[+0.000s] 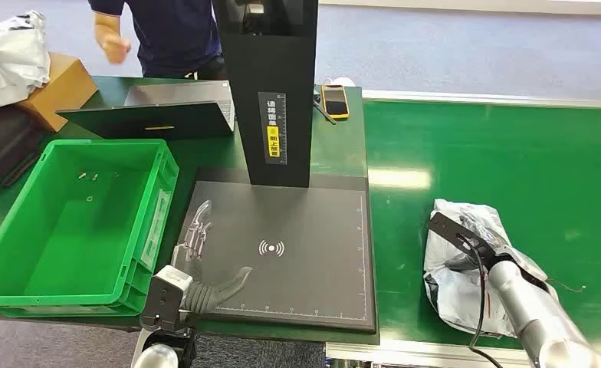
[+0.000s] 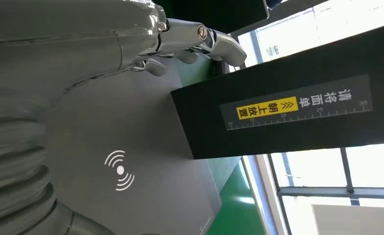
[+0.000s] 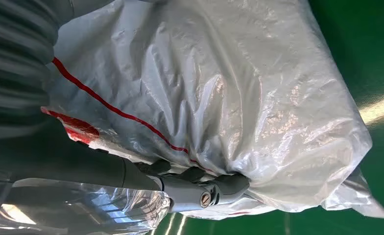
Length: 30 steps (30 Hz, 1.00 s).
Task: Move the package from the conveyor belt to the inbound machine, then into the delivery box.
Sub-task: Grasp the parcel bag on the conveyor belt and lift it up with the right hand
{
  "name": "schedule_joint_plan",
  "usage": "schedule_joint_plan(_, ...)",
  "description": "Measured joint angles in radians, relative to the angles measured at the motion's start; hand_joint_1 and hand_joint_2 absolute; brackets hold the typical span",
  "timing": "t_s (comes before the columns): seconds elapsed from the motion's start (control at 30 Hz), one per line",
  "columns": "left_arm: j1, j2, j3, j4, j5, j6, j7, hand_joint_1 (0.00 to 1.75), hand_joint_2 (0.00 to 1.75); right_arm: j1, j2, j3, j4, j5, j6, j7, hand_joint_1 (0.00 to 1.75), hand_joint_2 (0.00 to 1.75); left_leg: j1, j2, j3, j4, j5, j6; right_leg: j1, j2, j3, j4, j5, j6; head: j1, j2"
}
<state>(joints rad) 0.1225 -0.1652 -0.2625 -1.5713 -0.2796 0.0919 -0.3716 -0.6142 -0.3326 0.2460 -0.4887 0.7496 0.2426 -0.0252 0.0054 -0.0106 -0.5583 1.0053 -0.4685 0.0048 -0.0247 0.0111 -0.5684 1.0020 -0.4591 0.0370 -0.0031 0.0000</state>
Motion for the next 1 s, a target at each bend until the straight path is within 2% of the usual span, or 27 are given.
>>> schedule_joint_plan(0.6, 0.000, 0.002, -0.006, -0.001, 0.001, 0.005, 0.000, 0.00, 1.75, 0.014, -0.027, 0.019, -0.005, -0.043, -0.027, -0.003, 1.75, 1.75, 0.000, 0.000, 0.002, 0.000, 0.000, 0.000, 0.000, 0.000, 0.002, 0.000, 0.000, 0.000, 0.000, 0.000)
schedule_joint_plan(0.7, 0.000, 0.002, -0.006, -0.001, 0.001, 0.006, 0.000, 0.00, 1.75, 0.023, -0.029, 0.019, -0.011, -0.065, -0.055, -0.019, 1.75, 1.75, 0.000, 0.000, 0.002, 0.000, 0.000, 0.000, 0.000, 0.000, 0.002, 0.000, 0.000, 0.000, 0.000, 0.000)
schedule_joint_plan(0.8, 0.005, 0.002, -0.006, -0.006, 0.000, 0.012, -0.002, 0.00, 1.75, 0.045, -0.023, 0.005, -0.035, -0.128, -0.135, -0.074, 1.75, 1.75, 0.000, 0.000, 0.001, 0.000, 0.000, 0.000, 0.000, 0.000, 0.002, 0.000, 0.000, 0.000, 0.000, 0.000)
schedule_joint_plan(0.9, 0.012, 0.002, -0.006, -0.015, -0.003, 0.020, -0.006, 0.00, 1.75, 0.083, -0.002, -0.043, -0.097, -0.237, -0.242, -0.164, 1.75, 1.75, 0.000, 0.000, 0.000, -0.001, 0.000, 0.000, 0.000, 0.000, 0.000, 0.000, 0.000, 0.000, 0.000, 0.000)
schedule_joint_plan(1.0, 0.013, 0.002, -0.006, -0.016, -0.006, 0.022, -0.016, 0.00, 1.75, 0.132, 0.029, -0.109, -0.209, -0.380, -0.281, -0.246, 1.75, 1.75, 0.000, -0.001, -0.001, -0.001, 0.000, 0.000, 0.000, -0.001, 0.000, 0.000, 0.000, 0.000, 0.000, 0.000)
